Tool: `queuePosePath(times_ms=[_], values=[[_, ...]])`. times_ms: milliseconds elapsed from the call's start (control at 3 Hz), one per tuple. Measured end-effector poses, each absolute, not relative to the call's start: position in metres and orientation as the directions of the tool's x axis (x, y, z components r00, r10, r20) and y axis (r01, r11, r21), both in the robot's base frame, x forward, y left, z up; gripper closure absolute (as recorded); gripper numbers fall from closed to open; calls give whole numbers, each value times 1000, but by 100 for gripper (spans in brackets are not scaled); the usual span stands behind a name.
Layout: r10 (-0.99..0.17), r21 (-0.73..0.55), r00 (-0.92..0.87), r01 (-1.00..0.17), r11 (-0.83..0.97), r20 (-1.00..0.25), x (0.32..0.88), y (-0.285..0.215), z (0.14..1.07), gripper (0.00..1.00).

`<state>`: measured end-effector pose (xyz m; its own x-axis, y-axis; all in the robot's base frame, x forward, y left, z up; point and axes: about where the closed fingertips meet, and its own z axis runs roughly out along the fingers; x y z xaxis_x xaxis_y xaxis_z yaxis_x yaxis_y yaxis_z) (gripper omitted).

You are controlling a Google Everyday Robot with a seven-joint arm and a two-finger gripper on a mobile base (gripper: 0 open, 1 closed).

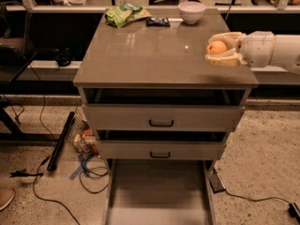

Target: Pick orange from bottom drawer and place on counter

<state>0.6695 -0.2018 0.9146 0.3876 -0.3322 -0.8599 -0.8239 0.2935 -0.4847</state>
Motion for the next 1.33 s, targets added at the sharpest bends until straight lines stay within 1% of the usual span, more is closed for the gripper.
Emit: queuePosePath(times_ms=[667,1000,1333], values=[[-372,-397,246,-820,412,-895,717,-197,912,100],[-384,-336,167,-838,429,-908,739,-185,901,100],[-384,-307,135,-849,431,-913,754,-177,894,100]])
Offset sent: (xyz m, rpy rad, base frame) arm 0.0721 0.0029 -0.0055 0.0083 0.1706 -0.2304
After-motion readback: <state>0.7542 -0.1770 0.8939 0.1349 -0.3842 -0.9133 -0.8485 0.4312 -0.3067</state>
